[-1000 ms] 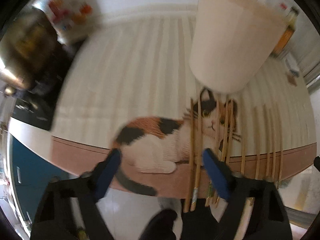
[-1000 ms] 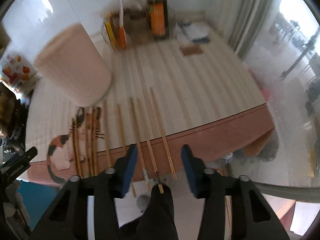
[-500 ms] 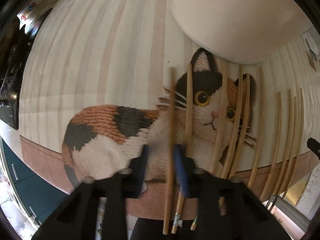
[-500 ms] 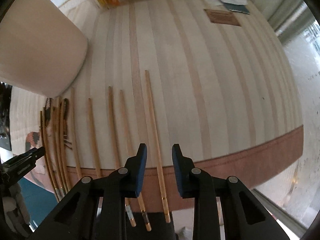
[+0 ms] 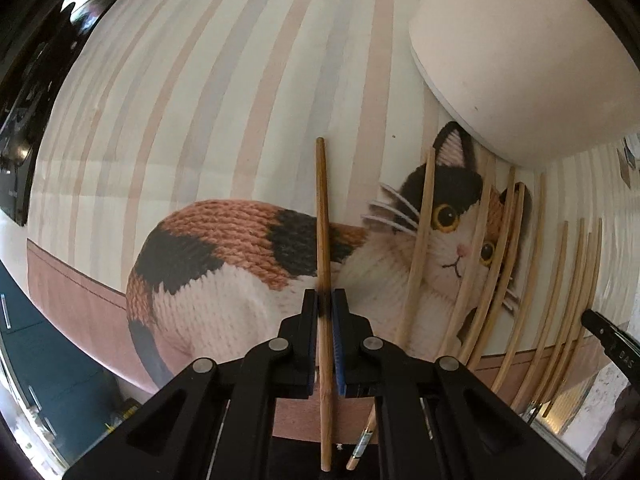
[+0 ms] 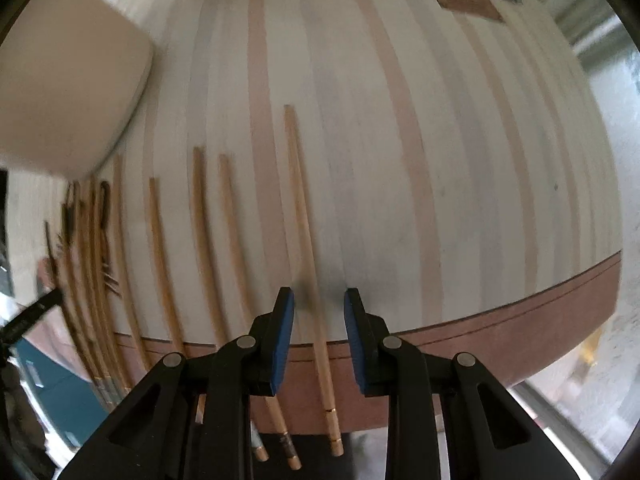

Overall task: Organize utensils
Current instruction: 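Lower both tools onto the wooden chopsticks and close each on one chopstick, then lift both held chopsticks and lower them into the beige chopstick holder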

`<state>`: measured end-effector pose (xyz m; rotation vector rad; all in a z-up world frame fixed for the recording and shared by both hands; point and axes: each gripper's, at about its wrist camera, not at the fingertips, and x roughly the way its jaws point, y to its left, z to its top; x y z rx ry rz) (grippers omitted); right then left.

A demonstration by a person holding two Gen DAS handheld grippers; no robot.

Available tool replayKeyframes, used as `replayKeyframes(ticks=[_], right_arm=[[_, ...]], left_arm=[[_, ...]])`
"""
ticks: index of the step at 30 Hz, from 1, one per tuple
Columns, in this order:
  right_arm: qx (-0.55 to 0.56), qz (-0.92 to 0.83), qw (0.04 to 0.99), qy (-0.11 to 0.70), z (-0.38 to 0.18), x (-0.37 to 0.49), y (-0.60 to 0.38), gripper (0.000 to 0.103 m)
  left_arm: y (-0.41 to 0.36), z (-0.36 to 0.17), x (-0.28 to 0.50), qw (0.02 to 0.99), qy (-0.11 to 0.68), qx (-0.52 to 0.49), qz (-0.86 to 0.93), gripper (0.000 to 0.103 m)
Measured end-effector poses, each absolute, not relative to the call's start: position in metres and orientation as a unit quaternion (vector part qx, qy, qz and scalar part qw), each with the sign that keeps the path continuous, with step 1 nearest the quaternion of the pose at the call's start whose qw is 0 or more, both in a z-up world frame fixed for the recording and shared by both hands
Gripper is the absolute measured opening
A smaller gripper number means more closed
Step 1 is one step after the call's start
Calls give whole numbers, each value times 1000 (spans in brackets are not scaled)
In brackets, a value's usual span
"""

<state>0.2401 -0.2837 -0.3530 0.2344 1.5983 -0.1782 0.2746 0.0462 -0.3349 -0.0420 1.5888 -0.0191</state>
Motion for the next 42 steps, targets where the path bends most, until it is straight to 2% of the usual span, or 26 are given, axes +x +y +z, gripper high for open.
replayKeyframes(ticks=[1,3,8,16,25,31,36,42], right_arm=[[89,-86,690,713,-353,238,-277,22],[83,-95,696,707,-351,234,-267,7],[113,-88,678,721,-354,211,-263,7],[91,-111,673,725,-364,237,-249,8],[88,-114,676,723,-361,252,-249,9],[84,-118,679,720,-359,253,-256,8],[109,-124,691,703,-349,242,-259,7],[120,-123,744,645,-291,247,-262,7]], left_arm=[[47,-334,272,701,713,-12,-11,5],[46,-333,266,700,714,-6,-18,5],[26,-332,254,706,706,34,-38,9],[36,-326,260,701,712,21,-33,9],[35,-343,282,707,707,19,-31,8],[6,-342,275,711,702,19,-21,5],[20,-311,275,743,669,27,-4,4],[40,-233,278,806,592,11,5,4]])
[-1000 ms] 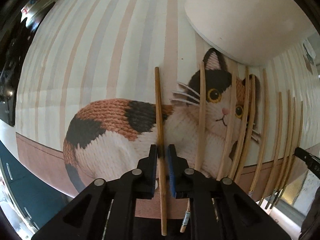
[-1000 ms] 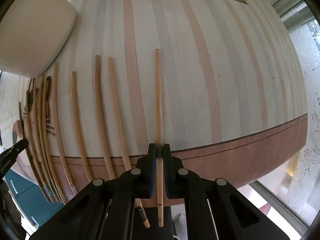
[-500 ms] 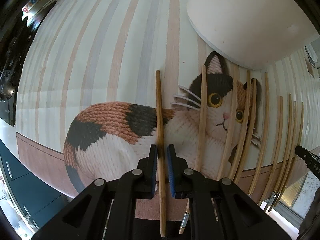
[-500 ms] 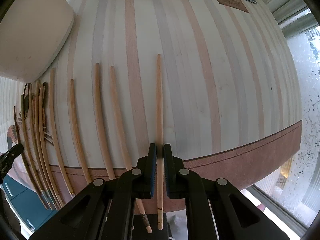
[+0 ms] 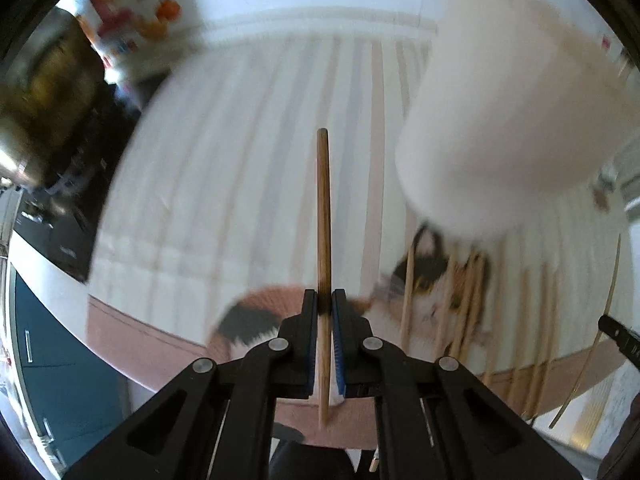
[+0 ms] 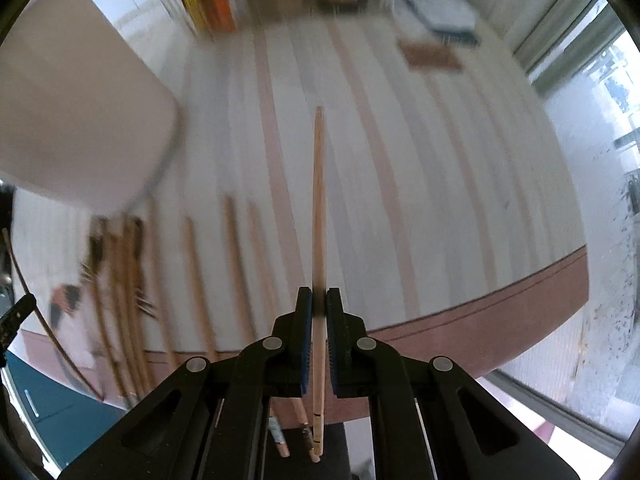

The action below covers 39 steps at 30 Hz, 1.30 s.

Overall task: Organize utensils
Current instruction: 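Lift both held chopsticks and lower them into the beige chopstick holder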

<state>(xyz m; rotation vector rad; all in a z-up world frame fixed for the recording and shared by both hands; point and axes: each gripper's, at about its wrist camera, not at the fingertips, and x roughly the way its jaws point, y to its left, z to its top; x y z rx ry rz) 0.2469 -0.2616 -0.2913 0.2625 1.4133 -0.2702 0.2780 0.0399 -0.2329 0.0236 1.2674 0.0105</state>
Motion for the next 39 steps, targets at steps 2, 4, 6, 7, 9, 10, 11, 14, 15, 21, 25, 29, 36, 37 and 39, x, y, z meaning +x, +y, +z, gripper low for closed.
replayKeyframes(ticks=[2,4,6,7,9,10,11,14,15,21,25,29,36,37,39], right_arm=[[123,-117,761,626,-270,250,-261,7],[122,-112,777,607,-253,253,-260,7],[123,-106,793,588,-234,256,-255,7],[125,-101,803,574,-222,258,-254,7],[130,-94,820,550,-200,264,-250,7],[135,-90,826,540,-191,267,-249,7],[141,-85,835,526,-177,272,-249,7],[153,-72,857,487,-141,286,-246,7],[160,-66,864,472,-128,292,-245,7],[194,-43,893,405,-69,332,-245,7],[230,-34,900,370,-51,369,-245,7],[232,-31,907,350,-52,402,-237,7],[230,-29,913,337,-79,441,-218,7],[230,-28,914,333,-85,445,-215,7],[231,-28,915,330,-93,448,-212,7]], left_arm=[[42,-211,281,822,569,5,8,4],[47,-186,281,839,544,-6,10,4],[47,-165,288,850,526,-16,10,4],[49,-152,289,857,515,-23,10,4],[52,-126,293,870,491,-36,6,4],[54,-108,295,878,476,-45,3,4],[54,-96,296,884,465,-50,0,4],[57,-45,299,904,422,-71,-13,4],[56,-30,300,909,409,-76,-19,4],[45,46,317,925,355,-115,-66,4],[28,55,341,924,356,-113,-82,4],[9,32,366,913,383,-111,-84,4],[-1,-26,395,888,436,-130,-73,4],[0,-34,398,884,442,-134,-70,4],[0,-43,400,881,448,-139,-63,4]])
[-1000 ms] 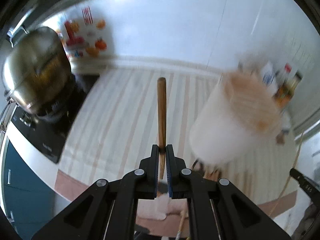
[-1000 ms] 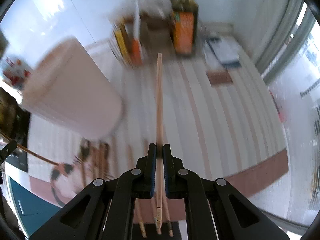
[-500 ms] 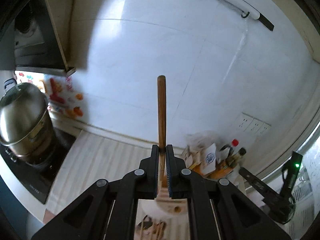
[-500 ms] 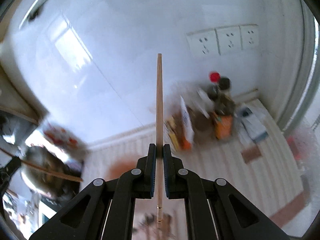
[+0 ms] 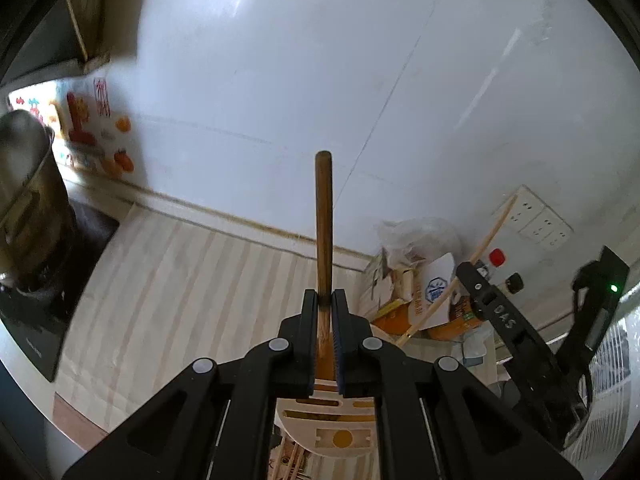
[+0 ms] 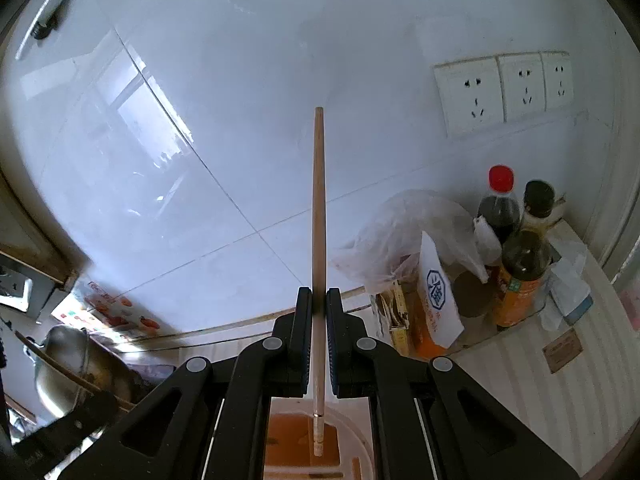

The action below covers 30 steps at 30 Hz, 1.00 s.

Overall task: Organize utensils
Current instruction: 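Lift both held chopsticks and lower them into the beige chopstick holder, then open both tools to release the chopsticks inside the holder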

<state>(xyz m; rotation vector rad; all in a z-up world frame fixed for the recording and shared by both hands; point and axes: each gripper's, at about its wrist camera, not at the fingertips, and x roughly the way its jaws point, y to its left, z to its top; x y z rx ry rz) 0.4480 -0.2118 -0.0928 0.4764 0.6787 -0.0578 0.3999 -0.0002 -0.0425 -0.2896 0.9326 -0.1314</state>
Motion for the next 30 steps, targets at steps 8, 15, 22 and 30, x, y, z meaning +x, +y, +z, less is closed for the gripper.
replayKeyframes(ticks=[8,15,22,30], right_arm=[[270,-49,913,302,-112,432,-214,7],[271,-49,906,321,-120,423,-214,8],[259,-30,909,326,-95,397,-217,56],[252,-57,906,334,-66,336,-239,66]], left_arm=[[4,-59,405,875,459,-146,-48,4],[-3,-59,403,869,472,-134,-64,6],[-7,-12,379,901,424,-77,-52,58],[24,3,336,923,381,-42,-14,103]])
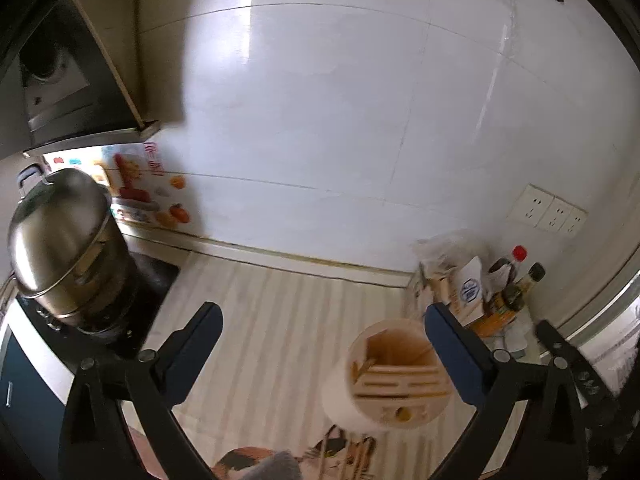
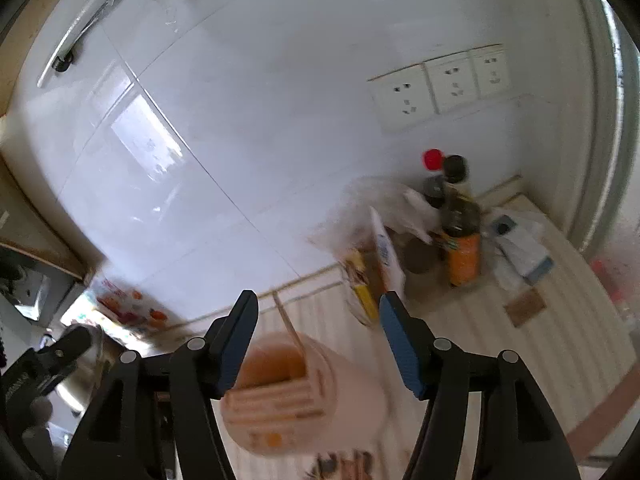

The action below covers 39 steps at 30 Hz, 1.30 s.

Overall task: Organize utensils
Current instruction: 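Open both tools to release the chopsticks inside the holder, then move both open tools back down to the chopsticks on the mat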

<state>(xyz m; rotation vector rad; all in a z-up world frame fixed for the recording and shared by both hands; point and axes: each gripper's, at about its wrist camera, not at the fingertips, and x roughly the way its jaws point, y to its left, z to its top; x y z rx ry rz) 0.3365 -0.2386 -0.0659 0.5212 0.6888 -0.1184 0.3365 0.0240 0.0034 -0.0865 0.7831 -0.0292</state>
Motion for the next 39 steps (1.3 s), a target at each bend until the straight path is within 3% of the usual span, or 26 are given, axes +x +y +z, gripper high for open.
replayKeyframes(ticks=[1,5,13,23,34,39], right_arm=[[253,-60,906,335,-66,330,-240,68],[242,-70,905,341,-79,300,-243,96],[224,-96,869,430,-144,265,-256,96],[195,-101,816,535,-231,249,-262,74],[145,-88,771,614,-301,245,-251,58],[134,-82,758,633,-319,246,-251,50]], left_arm=[[26,0,332,923,383,-38,-9,103],[38,-24,312,918,395,-23,5,103],[40,-128,286,874,487,4,11,103],[19,-253,275,792,609,35,5,101],[-8,-307,267,759,646,83,-14,80],[-16,-322,267,747,658,87,-30,62]])
